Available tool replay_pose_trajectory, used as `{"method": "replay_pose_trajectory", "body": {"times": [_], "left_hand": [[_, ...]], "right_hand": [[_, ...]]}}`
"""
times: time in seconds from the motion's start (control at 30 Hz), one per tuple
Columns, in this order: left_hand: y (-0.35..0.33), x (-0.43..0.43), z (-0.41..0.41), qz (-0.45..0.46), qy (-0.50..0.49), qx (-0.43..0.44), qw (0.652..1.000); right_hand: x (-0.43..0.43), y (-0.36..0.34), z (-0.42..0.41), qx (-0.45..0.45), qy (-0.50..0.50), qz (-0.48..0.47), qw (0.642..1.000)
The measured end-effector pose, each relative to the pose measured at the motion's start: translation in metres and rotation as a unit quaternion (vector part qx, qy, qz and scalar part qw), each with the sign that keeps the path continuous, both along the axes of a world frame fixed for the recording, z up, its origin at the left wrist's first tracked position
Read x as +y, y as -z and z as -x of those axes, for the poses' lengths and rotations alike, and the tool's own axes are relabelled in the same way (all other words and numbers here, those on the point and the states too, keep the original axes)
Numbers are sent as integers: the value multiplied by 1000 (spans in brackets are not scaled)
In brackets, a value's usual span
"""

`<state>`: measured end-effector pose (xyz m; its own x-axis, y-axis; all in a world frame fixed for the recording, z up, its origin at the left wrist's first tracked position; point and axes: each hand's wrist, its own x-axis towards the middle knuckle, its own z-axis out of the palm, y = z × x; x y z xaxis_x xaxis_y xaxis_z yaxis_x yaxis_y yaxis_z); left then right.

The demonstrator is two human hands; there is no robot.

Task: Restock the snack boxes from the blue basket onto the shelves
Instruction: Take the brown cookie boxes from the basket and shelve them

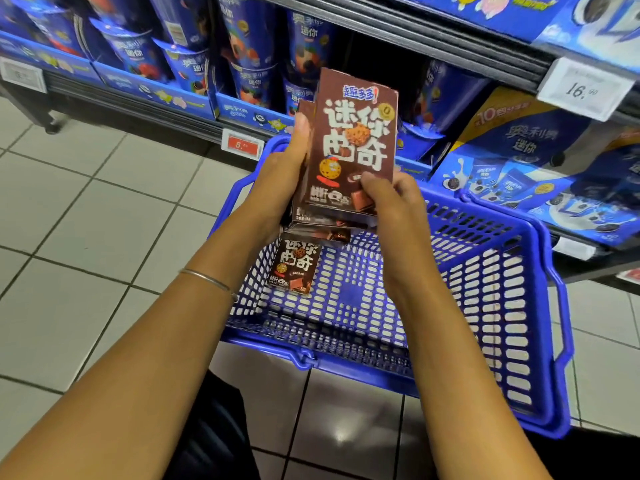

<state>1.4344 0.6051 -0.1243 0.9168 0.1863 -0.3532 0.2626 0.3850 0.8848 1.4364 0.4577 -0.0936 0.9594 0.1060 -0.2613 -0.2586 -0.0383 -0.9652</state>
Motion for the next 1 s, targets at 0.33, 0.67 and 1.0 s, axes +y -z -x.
{"method": "replay_pose_trajectory", "body": {"times": [0.33, 0.67, 1.0], "left_hand": [[-5, 8, 6, 134, -17, -33, 990], [-10, 3, 7, 122, -34, -18, 992], [-8, 3, 6, 104, -39, -13, 994]], "right_hand": [[-13, 52, -19, 200, 82, -53, 975], [27, 162, -11, 401, -156, 184, 884], [39, 183, -6, 385, -164, 178, 891]]}}
